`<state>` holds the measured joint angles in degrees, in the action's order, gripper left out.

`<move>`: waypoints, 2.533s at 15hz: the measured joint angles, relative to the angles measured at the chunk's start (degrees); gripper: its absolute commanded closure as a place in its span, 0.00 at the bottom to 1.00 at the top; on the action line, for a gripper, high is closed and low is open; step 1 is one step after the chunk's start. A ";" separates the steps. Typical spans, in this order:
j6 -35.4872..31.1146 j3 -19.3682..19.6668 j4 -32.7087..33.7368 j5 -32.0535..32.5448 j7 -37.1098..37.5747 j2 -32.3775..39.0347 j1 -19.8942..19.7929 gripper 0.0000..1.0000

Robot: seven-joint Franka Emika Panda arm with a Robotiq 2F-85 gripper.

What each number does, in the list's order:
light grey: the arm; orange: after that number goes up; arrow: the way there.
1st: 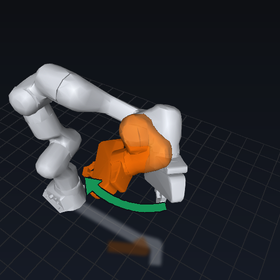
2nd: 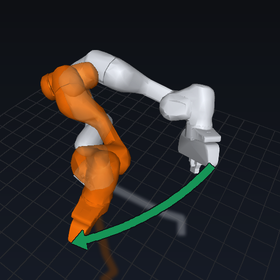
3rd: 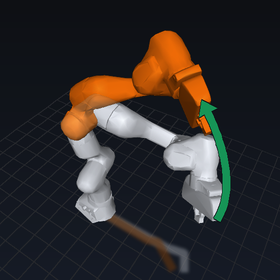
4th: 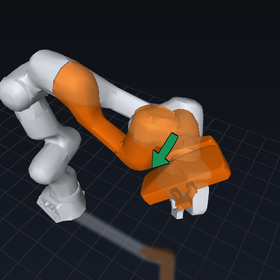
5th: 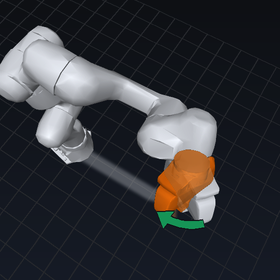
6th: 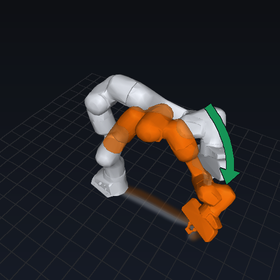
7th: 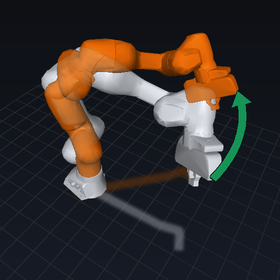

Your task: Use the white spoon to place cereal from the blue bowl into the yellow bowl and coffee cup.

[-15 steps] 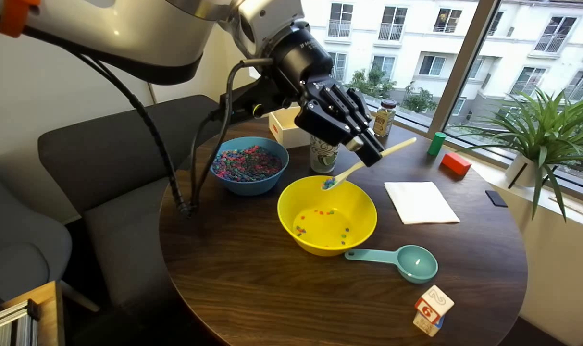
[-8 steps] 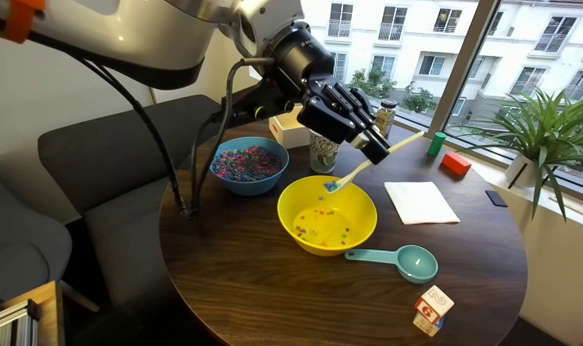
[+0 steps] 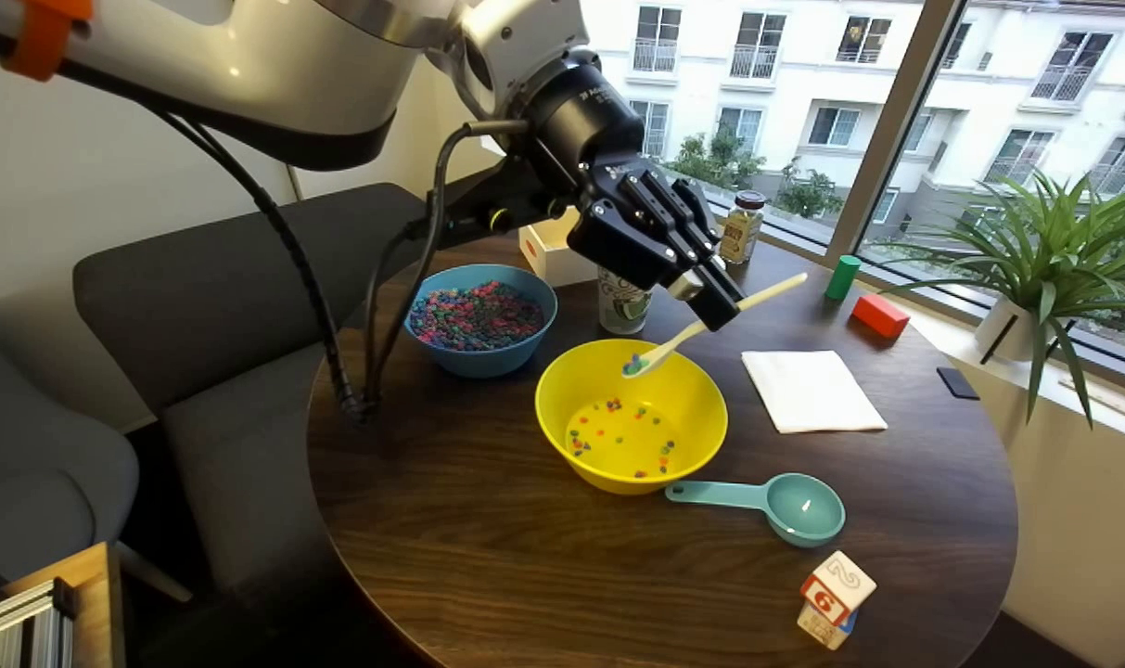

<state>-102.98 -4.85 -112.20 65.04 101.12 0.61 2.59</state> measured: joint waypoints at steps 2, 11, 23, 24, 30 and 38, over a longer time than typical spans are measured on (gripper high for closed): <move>-0.10 0.10 0.53 -1.16 0.50 0.00 -0.01 0.97; -5.31 0.24 7.49 -10.60 4.05 0.50 0.03 0.97; -8.38 0.23 10.44 -12.52 5.54 2.03 0.13 0.97; -8.38 0.23 11.03 -11.85 5.04 2.22 0.21 0.97; -10.77 0.16 19.21 -8.22 -2.28 6.37 1.36 0.97; -14.73 0.13 27.10 -11.30 -11.90 14.50 3.07 0.97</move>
<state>-117.71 -4.72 -85.10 53.74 89.22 15.11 5.66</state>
